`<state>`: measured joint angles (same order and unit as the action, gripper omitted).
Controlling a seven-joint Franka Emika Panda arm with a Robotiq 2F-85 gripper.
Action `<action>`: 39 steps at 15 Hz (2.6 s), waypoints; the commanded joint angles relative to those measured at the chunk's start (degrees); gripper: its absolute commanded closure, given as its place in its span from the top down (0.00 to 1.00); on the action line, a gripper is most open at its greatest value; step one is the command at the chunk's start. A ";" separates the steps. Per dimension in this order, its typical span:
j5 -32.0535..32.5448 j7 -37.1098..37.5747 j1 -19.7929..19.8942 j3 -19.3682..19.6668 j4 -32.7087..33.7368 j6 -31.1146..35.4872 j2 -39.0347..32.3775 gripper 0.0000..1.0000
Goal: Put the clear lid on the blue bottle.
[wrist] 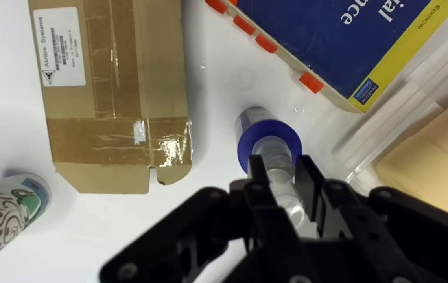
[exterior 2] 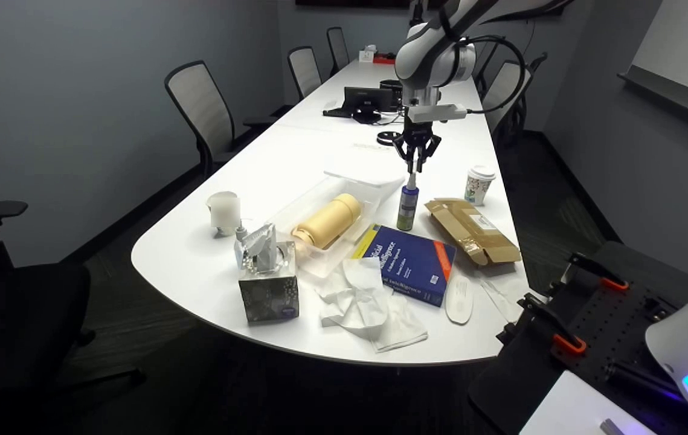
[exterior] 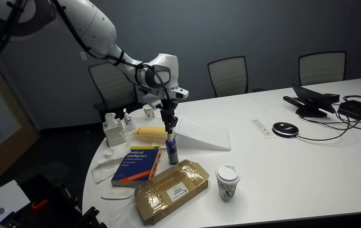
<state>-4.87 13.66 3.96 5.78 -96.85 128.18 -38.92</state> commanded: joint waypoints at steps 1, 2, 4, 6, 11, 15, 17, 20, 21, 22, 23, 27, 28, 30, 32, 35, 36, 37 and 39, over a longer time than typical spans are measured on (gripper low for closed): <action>-1.53 -1.50 0.97 -0.99 -0.80 -0.69 0.72 0.06; -1.64 -1.42 0.94 -0.97 -0.87 -0.50 0.66 0.06; -1.86 -1.38 0.92 -1.00 -0.99 -0.47 0.79 0.06; -1.82 -1.17 0.74 -0.92 -1.32 -0.16 1.02 0.06; -1.57 -0.49 0.23 -0.76 -2.53 0.53 1.90 0.06; -1.48 -0.08 -0.20 -0.80 -3.35 0.54 2.33 0.06; -1.49 0.23 -0.32 -0.77 -3.85 0.88 2.58 0.06; -1.77 0.27 -0.11 -0.80 -4.32 1.14 2.68 0.06; -1.82 0.30 -0.05 -0.79 -4.50 1.17 2.73 0.06; -1.81 0.38 -0.04 -0.73 -4.63 1.26 2.70 0.06; -1.75 0.48 -0.08 -0.66 -4.67 1.44 2.59 0.06; -1.35 0.75 -0.32 -0.42 -4.89 2.31 2.40 0.06; -1.36 0.66 -0.26 -0.44 -4.70 2.42 2.20 0.06; -1.36 0.50 -0.12 -0.43 -4.20 2.37 1.67 0.06; -1.34 0.39 -0.01 -0.37 -3.92 2.58 1.28 0.06; -1.24 0.24 0.10 -0.26 -3.49 2.79 0.65 0.06; -1.26 0.07 0.18 -0.28 -3.39 2.73 0.51 0.06; -1.27 0.03 0.23 -0.25 -3.37 2.73 0.17 0.06; -1.34 -0.14 0.35 -0.23 -3.25 3.03 -0.80 0.06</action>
<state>-5.79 13.74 4.13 5.59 -98.98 129.54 -39.20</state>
